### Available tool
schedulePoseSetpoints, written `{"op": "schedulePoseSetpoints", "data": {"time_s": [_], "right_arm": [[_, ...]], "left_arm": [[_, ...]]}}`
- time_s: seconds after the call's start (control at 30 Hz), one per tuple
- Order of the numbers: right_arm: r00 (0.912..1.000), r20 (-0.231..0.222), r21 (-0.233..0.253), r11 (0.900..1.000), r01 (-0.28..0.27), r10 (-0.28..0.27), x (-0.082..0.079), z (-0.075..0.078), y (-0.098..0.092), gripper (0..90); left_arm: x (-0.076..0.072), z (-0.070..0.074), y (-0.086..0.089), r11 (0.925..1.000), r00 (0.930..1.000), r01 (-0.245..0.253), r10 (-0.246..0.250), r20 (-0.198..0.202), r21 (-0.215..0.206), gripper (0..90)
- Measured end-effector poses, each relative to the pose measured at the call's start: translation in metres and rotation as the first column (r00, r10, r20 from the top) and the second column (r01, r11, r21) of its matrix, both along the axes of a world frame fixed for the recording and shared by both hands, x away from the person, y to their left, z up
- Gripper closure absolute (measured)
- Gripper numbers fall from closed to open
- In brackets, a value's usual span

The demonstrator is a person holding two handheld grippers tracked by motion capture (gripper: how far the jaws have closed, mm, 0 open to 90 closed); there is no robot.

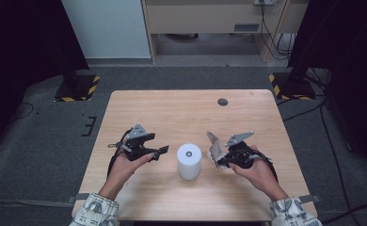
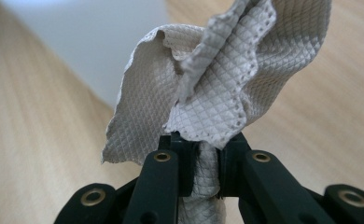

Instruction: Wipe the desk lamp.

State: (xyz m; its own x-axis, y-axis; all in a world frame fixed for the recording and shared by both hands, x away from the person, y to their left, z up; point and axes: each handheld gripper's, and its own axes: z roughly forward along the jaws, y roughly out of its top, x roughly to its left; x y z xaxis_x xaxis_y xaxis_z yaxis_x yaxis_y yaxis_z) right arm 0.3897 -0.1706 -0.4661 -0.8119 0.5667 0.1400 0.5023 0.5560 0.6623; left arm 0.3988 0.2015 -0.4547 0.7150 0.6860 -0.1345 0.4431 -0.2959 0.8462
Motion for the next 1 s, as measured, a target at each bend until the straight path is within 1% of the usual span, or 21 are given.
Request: {"op": "schedulePoseSetpoints", "data": {"time_s": [0.07, 0.13, 0.17, 0.2, 0.23, 0.27, 0.3, 0.33, 0.37, 0.4, 0.5, 0.53, 0.57, 0.6, 0.63, 0.67, 0.73, 0.83, 0.93, 0.97, 1.0], "right_arm": [[0.9999, -0.01, 0.009, 1.0, 0.004, -0.004, -0.009, -0.004, -0.002, 80.8], [0.9999, -0.013, 0.002, 1.0, 0.004, -0.004, -0.018, -0.007, -0.002, 80.8], [0.9999, -0.013, 0.002, 1.0, 0.004, -0.004, -0.018, -0.007, -0.002, 80.8], [0.9999, -0.012, 0.003, 1.0, -0.009, 0.009, -0.027, -0.009, 0.001, 80.8], [0.9998, -0.007, -0.004, 1.0, -0.021, 0.021, -0.031, -0.009, 0.002, 80.8], [0.9996, -0.001, -0.009, 1.0, -0.03, 0.03, -0.035, -0.01, 0.004, 80.7], [0.9996, -0.001, -0.009, 1.0, -0.03, 0.03, -0.035, -0.01, 0.004, 80.7], [0.9994, -0.001, -0.01, 0.999, -0.034, 0.034, -0.039, -0.01, 0.006, 80.7], [0.9993, 0.001, -0.017, 0.999, -0.039, 0.039, -0.047, -0.01, 0.011, 80.7], [0.9986, 0.003, -0.023, 0.998, -0.053, 0.053, -0.051, -0.01, 0.015, 80.7], [0.9951, 0.003, -0.038, 0.994, -0.099, 0.099, -0.059, -0.009, 0.029, 80.7], [0.9951, 0.003, -0.038, 0.994, -0.099, 0.099, -0.059, -0.009, 0.029, 80.7], [0.9908, 0.0, -0.043, 0.99, -0.135, 0.135, -0.063, -0.011, 0.04, 80.7], [0.989, -0.004, -0.046, 0.988, -0.148, 0.148, -0.064, -0.012, 0.046, 80.7], [0.989, -0.004, -0.046, 0.988, -0.148, 0.148, -0.064, -0.012, 0.046, 80.7], [0.9845, -0.011, -0.054, 0.983, -0.176, 0.175, -0.066, -0.015, 0.058, 80.7], [0.9802, -0.012, -0.054, 0.979, -0.198, 0.198, -0.068, -0.017, 0.07, 80.7], [0.9735, -0.016, -0.053, 0.972, -0.229, 0.228, -0.071, -0.019, 0.089, 80.6], [0.9668, -0.019, -0.053, 0.965, -0.255, 0.255, -0.074, -0.022, 0.108, 80.6], [0.9668, -0.019, -0.053, 0.965, -0.255, 0.255, -0.074, -0.022, 0.108, 80.6], [0.9606, -0.024, -0.05, 0.959, -0.278, 0.277, -0.076, -0.024, 0.12, 80.5]], "left_arm": [[-0.004, -0.002, 0.002, 1.0, 0.9999, -0.002, 0.002, -0.013, -0.002, 16.1], [-0.009, -0.005, 0.003, 1.0, 0.9999, -0.003, 0.003, -0.016, 0.008, 16.0], [-0.009, -0.005, 0.003, 1.0, 0.9999, -0.003, 0.003, -0.016, 0.008, 16.0], [-0.014, -0.007, 0.004, 0.9998, 0.9998, 0.002, -0.002, -0.019, 0.022, 16.0], [-0.017, -0.009, 0.004, 0.9994, 0.9998, 0.001, -0.001, -0.018, 0.034, 16.0], [-0.019, -0.01, 0.005, 0.9987, 0.9998, 0.004, -0.003, -0.018, 0.05, 16.0], [-0.019, -0.01, 0.005, 0.9987, 0.9998, 0.004, -0.003, -0.018, 0.05, 16.0], [-0.021, -0.012, 0.006, 0.9974, 0.9998, 0.01, -0.008, -0.019, 0.071, 16.0], [-0.022, -0.013, 0.007, 0.9968, 0.9998, 0.011, -0.01, -0.02, 0.079, 16.0], [-0.022, -0.015, 0.009, 0.9962, 0.9996, 0.012, -0.01, -0.027, 0.086, 16.0], [-0.021, -0.016, 0.013, 0.9959, 0.9994, 0.011, -0.008, -0.033, 0.09, 16.0], [-0.021, -0.016, 0.013, 0.9959, 0.9994, 0.011, -0.008, -0.033, 0.09, 15.9], [-0.021, -0.017, 0.015, 0.996, 0.9993, 0.011, -0.007, -0.036, 0.089, 16.0], [-0.021, -0.017, 0.016, 0.9956, 0.9992, 0.012, -0.008, -0.038, 0.093, 16.0], [-0.021, -0.017, 0.016, 0.9956, 0.9992, 0.012, -0.008, -0.038, 0.093, 15.9], [-0.022, -0.018, 0.019, 0.9946, 0.9992, 0.013, -0.009, -0.039, 0.103, 15.9], [-0.023, -0.019, 0.022, 0.9936, 0.9992, 0.012, -0.007, -0.04, 0.112, 16.0], [-0.025, -0.02, 0.026, 0.9933, 0.9993, 0.005, -0.001, -0.038, 0.115, 16.0], [-0.028, -0.02, 0.038, 0.9941, 0.9992, -0.015, 0.019, -0.034, 0.108, 16.0], [-0.028, -0.02, 0.038, 0.9941, 0.9992, -0.015, 0.019, -0.034, 0.108, 16.0], [-0.03, -0.021, 0.046, 0.994, 0.999, -0.023, 0.027, -0.035, 0.107, 15.9]]}}
